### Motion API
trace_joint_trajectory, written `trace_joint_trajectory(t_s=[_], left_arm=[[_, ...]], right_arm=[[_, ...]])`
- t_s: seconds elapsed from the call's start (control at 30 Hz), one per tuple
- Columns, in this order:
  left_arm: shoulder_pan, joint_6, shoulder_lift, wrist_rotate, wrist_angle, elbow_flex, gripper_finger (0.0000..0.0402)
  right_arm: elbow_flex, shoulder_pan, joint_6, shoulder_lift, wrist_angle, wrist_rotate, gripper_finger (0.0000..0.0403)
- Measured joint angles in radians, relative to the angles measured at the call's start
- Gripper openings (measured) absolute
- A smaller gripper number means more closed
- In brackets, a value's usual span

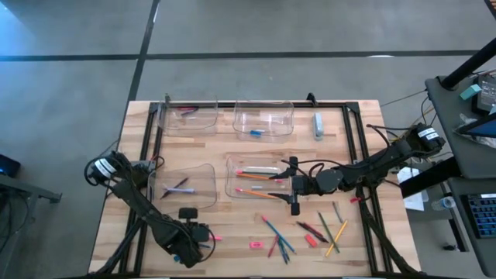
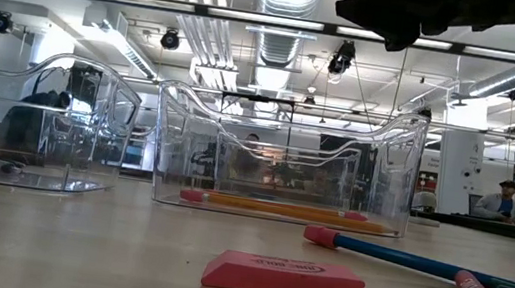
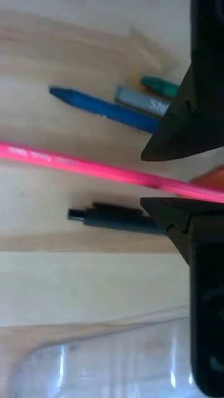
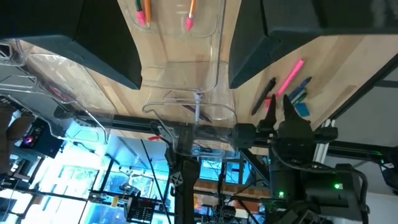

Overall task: Sort crayons/erasers/pens/pencils in bins
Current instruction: Put the pink pencil into the bottom right transparent bin

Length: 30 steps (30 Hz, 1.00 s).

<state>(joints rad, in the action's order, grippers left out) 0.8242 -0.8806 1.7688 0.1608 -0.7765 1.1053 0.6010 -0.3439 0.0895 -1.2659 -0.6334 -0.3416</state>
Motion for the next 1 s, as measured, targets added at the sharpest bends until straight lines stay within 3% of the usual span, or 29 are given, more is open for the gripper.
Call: trace_joint_trajectory(t_s=[1.0], left_arm=[[0.002,-0.001,-0.001,0.009,0.033,-0.063,0.0088]], right_arm=[[0.0,0.0,-0.003,0.0,0.0,0.0,0.0228]])
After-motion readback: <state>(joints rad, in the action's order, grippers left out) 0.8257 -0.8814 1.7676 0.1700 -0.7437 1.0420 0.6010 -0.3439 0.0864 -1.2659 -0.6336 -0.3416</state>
